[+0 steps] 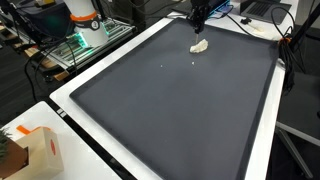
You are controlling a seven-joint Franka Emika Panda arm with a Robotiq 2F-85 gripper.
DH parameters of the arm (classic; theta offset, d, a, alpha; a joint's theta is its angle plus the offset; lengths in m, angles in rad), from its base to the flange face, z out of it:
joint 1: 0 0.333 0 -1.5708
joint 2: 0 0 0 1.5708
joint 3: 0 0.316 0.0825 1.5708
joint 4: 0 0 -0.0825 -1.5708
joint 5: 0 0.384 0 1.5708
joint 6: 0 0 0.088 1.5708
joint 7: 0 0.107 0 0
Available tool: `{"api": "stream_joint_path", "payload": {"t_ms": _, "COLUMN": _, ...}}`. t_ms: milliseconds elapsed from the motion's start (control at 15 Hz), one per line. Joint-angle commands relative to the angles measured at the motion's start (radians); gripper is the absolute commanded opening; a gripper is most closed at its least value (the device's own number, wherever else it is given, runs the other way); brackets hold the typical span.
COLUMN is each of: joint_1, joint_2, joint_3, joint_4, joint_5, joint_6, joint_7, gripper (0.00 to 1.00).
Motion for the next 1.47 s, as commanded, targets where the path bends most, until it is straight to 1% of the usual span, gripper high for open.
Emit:
{"api": "stream_joint_path", "payload": {"t_ms": 0, "joint_1": 0.017, "joint_2": 0.018, "joint_3": -0.019, "joint_4": -0.018, "joint_5": -0.014, "joint_6": 0.053, "joint_7": -0.001, "gripper": 0.03}}
{"api": "stream_joint_path", "payload": {"t_ms": 333, "joint_1": 0.03, "joint_2": 0.041, "joint_3": -0.038, "joint_4": -0.018, "joint_5": -0.044, "joint_6": 0.091, "joint_7": 0.015, "gripper": 0.03}}
{"api": "stream_joint_path", "payload": {"t_ms": 667, "joint_1": 0.045, "joint_2": 0.065, "joint_3": -0.054, "joint_4": -0.009, "joint_5": -0.072, "joint_6": 0.083, "joint_7": 0.023, "gripper": 0.03}}
{"api": "stream_joint_path", "payload": {"t_ms": 1400, "joint_1": 0.055, "joint_2": 0.11, "joint_3": -0.061, "joint_4": 0.014, "joint_5": -0.066, "joint_6": 0.074, "joint_7": 0.017, "gripper": 0.03}}
